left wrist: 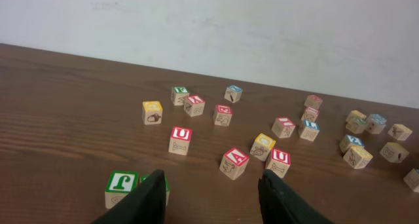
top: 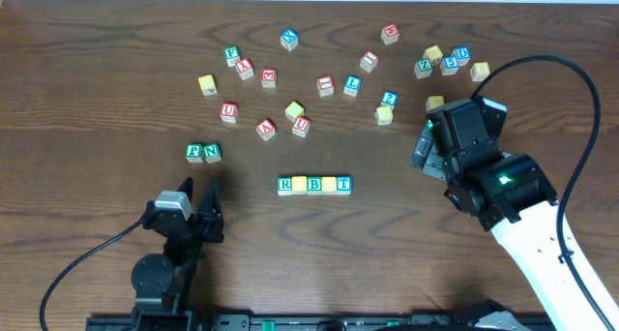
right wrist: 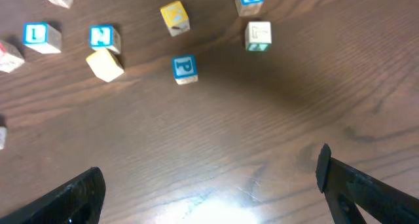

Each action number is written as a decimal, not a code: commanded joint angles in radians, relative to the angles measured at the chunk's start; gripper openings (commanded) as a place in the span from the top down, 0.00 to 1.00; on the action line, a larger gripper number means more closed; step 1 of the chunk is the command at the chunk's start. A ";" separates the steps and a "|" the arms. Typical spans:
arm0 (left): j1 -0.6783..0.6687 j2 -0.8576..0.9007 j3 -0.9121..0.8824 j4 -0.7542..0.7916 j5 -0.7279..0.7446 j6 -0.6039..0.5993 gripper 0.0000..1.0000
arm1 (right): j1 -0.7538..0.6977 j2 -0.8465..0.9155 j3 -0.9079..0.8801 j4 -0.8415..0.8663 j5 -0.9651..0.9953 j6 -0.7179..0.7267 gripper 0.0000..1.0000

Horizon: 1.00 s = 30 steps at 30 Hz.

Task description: Spell out ROBOT

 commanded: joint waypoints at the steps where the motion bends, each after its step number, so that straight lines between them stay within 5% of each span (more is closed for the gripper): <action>1: 0.006 -0.006 -0.008 -0.048 0.018 0.010 0.55 | -0.003 -0.048 0.004 -0.003 0.014 -0.001 0.01; 6: 0.006 -0.006 -0.008 -0.048 0.018 0.010 0.55 | -0.002 -0.222 -0.179 0.270 -0.066 -0.213 0.01; 10: 0.006 -0.006 -0.008 -0.048 0.018 0.010 0.55 | -0.002 -0.508 -0.578 0.747 -0.250 -0.557 0.01; 16: 0.006 -0.006 -0.008 -0.048 0.018 0.010 0.55 | -0.027 -0.864 -0.972 1.098 -0.336 -0.762 0.01; 19: 0.006 -0.006 -0.008 -0.048 0.018 0.010 0.55 | -0.088 -1.035 -1.133 1.166 -0.397 -0.797 0.01; 25: 0.006 -0.006 -0.008 -0.048 0.018 0.010 0.55 | -0.169 -1.217 -1.144 0.954 -0.405 -0.794 0.01; 30: 0.006 -0.006 -0.008 -0.048 0.018 0.010 0.54 | -0.208 -1.217 -1.144 0.955 -0.412 -0.772 0.01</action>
